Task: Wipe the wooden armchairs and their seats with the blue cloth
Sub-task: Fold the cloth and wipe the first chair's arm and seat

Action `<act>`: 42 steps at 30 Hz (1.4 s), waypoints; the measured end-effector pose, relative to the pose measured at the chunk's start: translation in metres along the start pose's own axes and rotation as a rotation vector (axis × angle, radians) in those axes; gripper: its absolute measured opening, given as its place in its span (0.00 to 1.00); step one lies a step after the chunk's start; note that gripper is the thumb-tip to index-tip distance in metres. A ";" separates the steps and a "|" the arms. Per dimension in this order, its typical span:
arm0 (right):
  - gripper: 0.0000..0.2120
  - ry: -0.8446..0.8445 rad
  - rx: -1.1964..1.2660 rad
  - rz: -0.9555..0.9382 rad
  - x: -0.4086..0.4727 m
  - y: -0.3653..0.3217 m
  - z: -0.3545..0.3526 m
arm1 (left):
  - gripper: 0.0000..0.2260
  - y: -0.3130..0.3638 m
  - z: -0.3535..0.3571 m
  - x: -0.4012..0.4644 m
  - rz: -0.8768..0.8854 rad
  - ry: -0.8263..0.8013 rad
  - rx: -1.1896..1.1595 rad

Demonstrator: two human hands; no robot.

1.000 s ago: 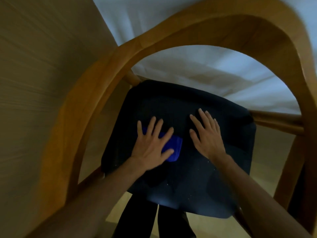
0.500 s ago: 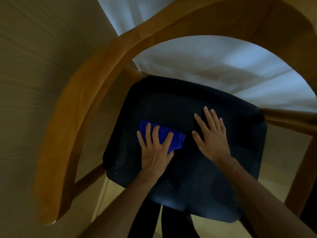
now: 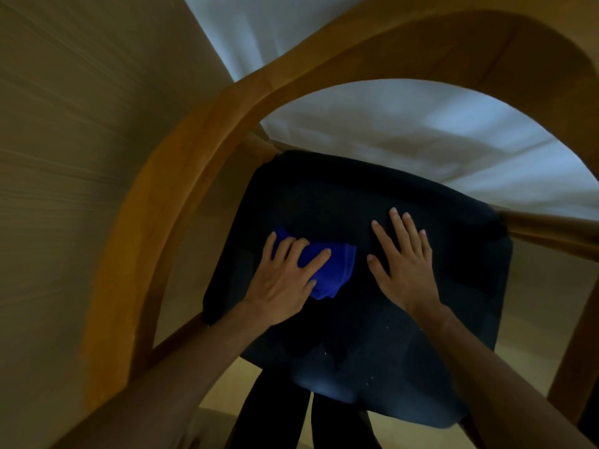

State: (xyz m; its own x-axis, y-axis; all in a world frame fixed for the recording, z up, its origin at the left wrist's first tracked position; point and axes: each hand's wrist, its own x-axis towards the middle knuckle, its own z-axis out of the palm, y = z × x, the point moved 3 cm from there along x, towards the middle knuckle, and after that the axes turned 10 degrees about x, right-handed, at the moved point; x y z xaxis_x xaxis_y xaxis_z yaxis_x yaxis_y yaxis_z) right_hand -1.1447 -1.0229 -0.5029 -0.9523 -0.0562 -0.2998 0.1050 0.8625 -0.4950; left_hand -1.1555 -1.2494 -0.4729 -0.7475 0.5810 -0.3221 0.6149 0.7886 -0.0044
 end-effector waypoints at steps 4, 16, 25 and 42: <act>0.30 -0.027 -0.026 -0.006 0.000 0.004 -0.001 | 0.31 0.001 0.006 0.009 0.017 0.073 0.055; 0.30 0.002 -0.047 -0.023 0.003 0.007 0.005 | 0.20 -0.081 -0.019 0.108 -0.408 0.036 -0.166; 0.30 -0.014 -0.039 0.002 0.001 0.003 0.002 | 0.32 -0.006 0.027 -0.079 -0.550 -0.007 -0.298; 0.31 -0.030 -0.127 0.094 0.013 -0.023 0.009 | 0.20 -0.069 0.014 0.025 -0.635 0.183 -0.364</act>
State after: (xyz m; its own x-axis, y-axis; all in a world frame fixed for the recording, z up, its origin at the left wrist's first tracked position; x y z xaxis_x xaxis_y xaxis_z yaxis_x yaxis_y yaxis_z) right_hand -1.1572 -1.0482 -0.5027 -0.9309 0.0140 -0.3650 0.1539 0.9212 -0.3573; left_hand -1.2134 -1.2922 -0.4938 -0.9799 -0.0083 -0.1995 -0.0463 0.9814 0.1864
